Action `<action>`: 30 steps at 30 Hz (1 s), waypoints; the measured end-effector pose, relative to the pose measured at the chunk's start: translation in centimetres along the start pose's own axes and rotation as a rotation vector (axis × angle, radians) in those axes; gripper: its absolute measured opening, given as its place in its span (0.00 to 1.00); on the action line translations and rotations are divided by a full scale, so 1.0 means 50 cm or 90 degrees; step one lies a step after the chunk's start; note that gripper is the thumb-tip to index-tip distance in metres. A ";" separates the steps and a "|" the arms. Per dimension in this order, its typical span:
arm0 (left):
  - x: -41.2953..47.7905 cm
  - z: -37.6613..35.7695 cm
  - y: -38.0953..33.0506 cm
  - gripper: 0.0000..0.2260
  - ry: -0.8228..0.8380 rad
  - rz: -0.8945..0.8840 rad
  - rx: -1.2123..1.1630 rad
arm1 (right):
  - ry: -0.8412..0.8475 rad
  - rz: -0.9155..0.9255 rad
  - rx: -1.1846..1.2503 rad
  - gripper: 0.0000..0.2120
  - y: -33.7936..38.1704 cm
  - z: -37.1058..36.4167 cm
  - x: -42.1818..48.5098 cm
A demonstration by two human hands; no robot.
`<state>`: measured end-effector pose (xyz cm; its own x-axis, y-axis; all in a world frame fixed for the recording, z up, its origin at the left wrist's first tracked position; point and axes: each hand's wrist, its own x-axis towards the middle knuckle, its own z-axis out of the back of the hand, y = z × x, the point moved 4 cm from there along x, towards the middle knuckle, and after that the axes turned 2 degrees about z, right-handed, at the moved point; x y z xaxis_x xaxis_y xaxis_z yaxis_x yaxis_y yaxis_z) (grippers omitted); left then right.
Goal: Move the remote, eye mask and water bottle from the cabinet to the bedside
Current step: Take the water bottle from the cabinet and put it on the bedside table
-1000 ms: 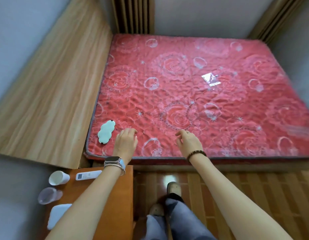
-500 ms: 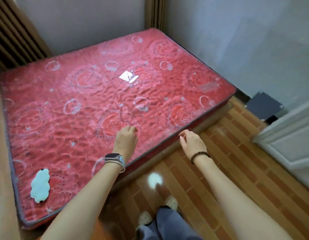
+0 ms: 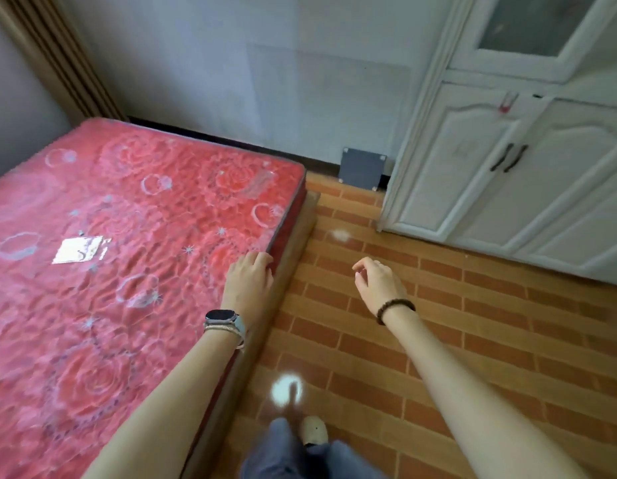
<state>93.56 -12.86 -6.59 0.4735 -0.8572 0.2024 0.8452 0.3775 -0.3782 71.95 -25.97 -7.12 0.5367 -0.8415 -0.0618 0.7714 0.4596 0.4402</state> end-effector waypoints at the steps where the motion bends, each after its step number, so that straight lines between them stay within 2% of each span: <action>1: 0.021 -0.013 -0.035 0.07 0.014 -0.027 0.000 | -0.011 -0.025 -0.002 0.09 -0.032 0.017 -0.003; 6: 0.117 -0.090 -0.202 0.07 0.099 -0.180 0.047 | -0.070 -0.150 -0.022 0.08 -0.180 0.098 -0.032; 10: 0.177 -0.145 -0.336 0.11 0.143 -0.313 0.048 | -0.122 -0.250 -0.045 0.09 -0.282 0.166 -0.056; 17: 0.287 -0.260 -0.538 0.07 0.198 -0.493 0.015 | -0.187 -0.398 -0.105 0.09 -0.423 0.259 -0.065; 23: 0.393 -0.305 -0.681 0.13 0.220 -0.604 -0.036 | -0.241 -0.518 -0.128 0.10 -0.505 0.337 -0.054; 30: 0.465 -0.379 -0.824 0.10 0.234 -0.715 -0.058 | -0.299 -0.588 -0.121 0.11 -0.555 0.390 -0.047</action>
<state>65.03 -54.99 -3.41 -0.6347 -0.7474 0.1960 0.7144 -0.6643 -0.2197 42.59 -42.28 -1.71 -0.4426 -0.8941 0.0692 0.8755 -0.4141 0.2491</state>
